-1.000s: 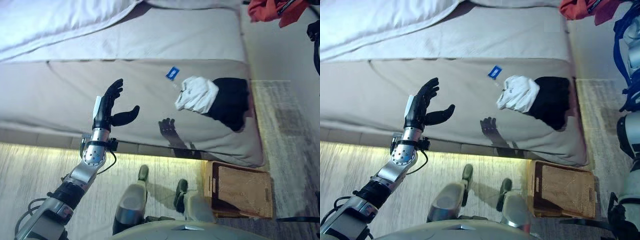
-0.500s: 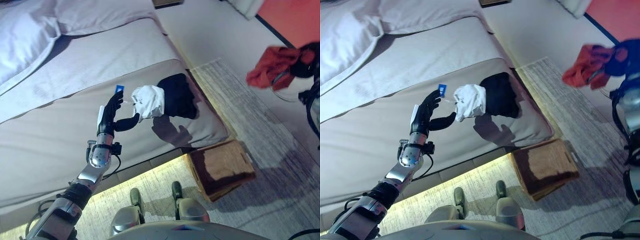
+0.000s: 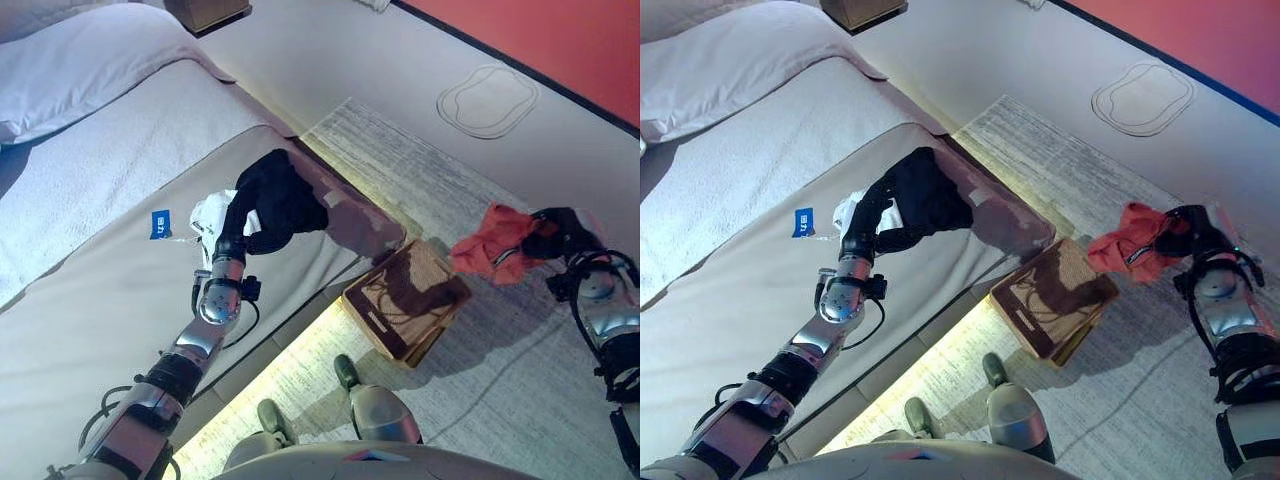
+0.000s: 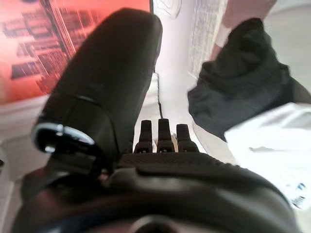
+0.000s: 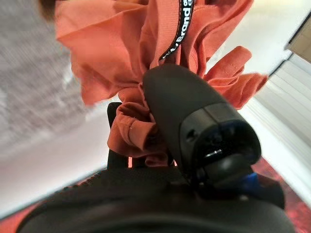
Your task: Pick up the clothes from the bed and place them into the basket
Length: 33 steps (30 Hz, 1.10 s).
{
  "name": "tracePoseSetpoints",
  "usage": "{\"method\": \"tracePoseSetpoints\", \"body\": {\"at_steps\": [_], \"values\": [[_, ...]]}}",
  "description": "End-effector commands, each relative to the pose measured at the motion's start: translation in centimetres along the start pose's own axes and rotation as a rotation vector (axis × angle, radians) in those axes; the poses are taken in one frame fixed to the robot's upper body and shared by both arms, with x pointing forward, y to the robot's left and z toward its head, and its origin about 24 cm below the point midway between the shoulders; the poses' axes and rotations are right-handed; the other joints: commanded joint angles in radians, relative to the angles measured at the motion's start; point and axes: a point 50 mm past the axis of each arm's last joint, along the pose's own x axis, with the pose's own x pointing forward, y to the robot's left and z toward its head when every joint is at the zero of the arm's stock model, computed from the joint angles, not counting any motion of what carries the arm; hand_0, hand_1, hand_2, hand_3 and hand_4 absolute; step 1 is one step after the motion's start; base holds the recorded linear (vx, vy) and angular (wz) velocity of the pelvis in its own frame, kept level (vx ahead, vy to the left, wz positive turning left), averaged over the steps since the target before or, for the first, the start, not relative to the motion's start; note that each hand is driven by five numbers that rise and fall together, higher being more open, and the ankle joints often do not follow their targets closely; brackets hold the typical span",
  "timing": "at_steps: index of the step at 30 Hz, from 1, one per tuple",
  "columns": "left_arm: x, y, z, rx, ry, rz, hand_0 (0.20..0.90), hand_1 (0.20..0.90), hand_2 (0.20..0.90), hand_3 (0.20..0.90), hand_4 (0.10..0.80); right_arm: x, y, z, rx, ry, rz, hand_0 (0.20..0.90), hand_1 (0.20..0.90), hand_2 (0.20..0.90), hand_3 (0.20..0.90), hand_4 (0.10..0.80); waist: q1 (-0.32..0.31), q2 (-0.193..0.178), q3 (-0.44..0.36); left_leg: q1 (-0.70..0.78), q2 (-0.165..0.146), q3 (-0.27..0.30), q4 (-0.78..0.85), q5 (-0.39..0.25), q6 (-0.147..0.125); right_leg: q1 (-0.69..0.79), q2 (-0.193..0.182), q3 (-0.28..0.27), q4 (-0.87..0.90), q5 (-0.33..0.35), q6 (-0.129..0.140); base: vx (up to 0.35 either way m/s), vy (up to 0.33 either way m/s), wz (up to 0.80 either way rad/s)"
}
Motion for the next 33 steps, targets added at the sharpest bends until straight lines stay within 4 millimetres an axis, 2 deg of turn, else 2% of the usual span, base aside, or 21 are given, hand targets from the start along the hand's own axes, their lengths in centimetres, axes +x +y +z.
{"method": "tracePoseSetpoints", "body": {"at_steps": [1,5,10,11,12,13,14,15,22,28,33], "values": [[1.3,-0.3,2.2,0.018,-0.124,-0.014,0.9,0.9,0.9,0.9,0.8,0.9,-1.6,2.1,0.007,-0.085,-0.073,0.3,0.3,0.3,0.2,0.1,0.037,-0.02,-0.101,-0.009,-0.006,-0.038,0.15,-0.231,0.013,-0.083,-0.025,-0.066,0.085,-0.024,0.028,-0.012,-0.118,-0.03],[1.5,-0.5,2.6,0.022,-0.137,-0.042,0.9,0.9,0.9,0.9,0.8,1.0,0.3,1.5,0.002,-0.056,-0.038,0.3,0.3,0.3,0.2,0.1,0.042,0.004,-0.074,-0.022,-0.004,-0.03,0.145,-0.225,0.006,-0.097,-0.032,-0.081,0.079,-0.02,0.029,-0.055,-0.093,0.0],[1.5,-0.9,2.8,0.004,-0.149,-0.056,0.9,0.9,0.9,0.9,0.8,1.1,1.2,1.3,-0.013,-0.041,-0.032,0.3,0.3,0.3,0.2,0.1,0.046,0.03,-0.055,-0.027,-0.004,-0.025,0.137,-0.216,0.0,-0.1,-0.039,-0.096,0.068,-0.018,0.029,-0.033,-0.059,0.02],[1.5,-1.1,2.9,-0.001,-0.159,-0.063,0.9,0.9,0.9,0.9,0.8,1.1,1.4,1.2,-0.016,-0.037,-0.039,0.333,0.333,0.333,0.238,0.138,0.05,0.038,-0.049,-0.032,-0.005,-0.029,0.132,-0.21,-0.003,-0.103,-0.04,-0.1,0.064,-0.017,0.029,-0.043,-0.052,0.06],[1.5,-1.2,3.0,-0.002,-0.164,-0.066,0.9,0.9,0.9,0.9,0.8,1.2,1.5,1.2,-0.015,-0.035,-0.04,0.472,0.472,0.472,0.4,0.3,0.051,0.042,-0.046,-0.034,-0.005,-0.031,0.129,-0.208,-0.004,-0.104,-0.041,-0.102,0.062,-0.017,0.029,-0.053,-0.044,0.09],[1.5,-1.4,3.1,-0.002,-0.171,-0.069,0.9,0.9,0.9,0.9,0.8,1.2,1.6,1.3,-0.017,-0.033,-0.043,0.545,0.545,0.545,0.485,0.385,0.052,0.047,-0.041,-0.036,-0.006,-0.033,0.124,-0.205,-0.005,-0.105,-0.042,-0.105,0.059,-0.016,0.03,-0.044,-0.026,0.1],[1.6,-1.5,3.2,-0.002,-0.177,-0.073,0.9,0.9,0.9,0.9,0.8,1.3,1.6,1.4,-0.019,-0.032,-0.044,0.759,0.759,0.759,0.735,0.635,0.053,0.052,-0.037,-0.037,-0.008,-0.036,0.119,-0.202,-0.006,-0.105,-0.043,-0.107,0.056,-0.016,0.03,-0.041,-0.027,0.11],[1.7,-1.6,3.3,-0.001,-0.181,-0.076,0.9,0.9,0.9,0.9,0.8,1.3,1.7,1.5,-0.021,-0.03,-0.043,0.9,0.9,0.9,0.9,0.8,0.054,0.057,-0.034,-0.038,-0.009,-0.038,0.115,-0.199,-0.007,-0.105,-0.043,-0.109,0.054,-0.015,0.031,-0.034,-0.018,0.1],[1.6,-1.6,3.1,-0.005,-0.179,-0.062,0.9,0.9,0.9,0.9,0.8,1.1,3.2,0.8,-0.034,-0.004,-0.018,0.9,0.9,0.9,0.9,0.8,0.063,0.076,-0.028,-0.04,-0.01,-0.04,0.103,-0.189,-0.012,-0.102,-0.05,-0.127,0.041,-0.015,0.029,-0.002,-0.006,0.03],[1.4,-1.2,2.6,0.001,-0.169,-0.056,0.9,0.9,0.9,0.9,0.8,0.5,4.3,-0.3,-0.041,0.025,0.004,0.9,0.9,0.9,0.9,0.8,0.07,0.066,-0.036,-0.033,-0.006,-0.046,0.097,-0.186,-0.012,-0.091,-0.046,-0.132,0.04,-0.018,0.026,0.0,0.0,0.0],[1.3,-1.0,2.6,0.004,-0.171,-0.054,0.9,0.9,0.9,0.9,0.8,0.3,4.2,-1.3,-0.064,0.059,-0.005,0.9,0.9,0.9,0.9,0.8,0.08,0.057,-0.043,-0.028,-0.006,-0.056,0.098,-0.185,-0.01,-0.08,-0.044,-0.137,0.039,-0.019,0.024,0.015,-0.001,0.05]]}}
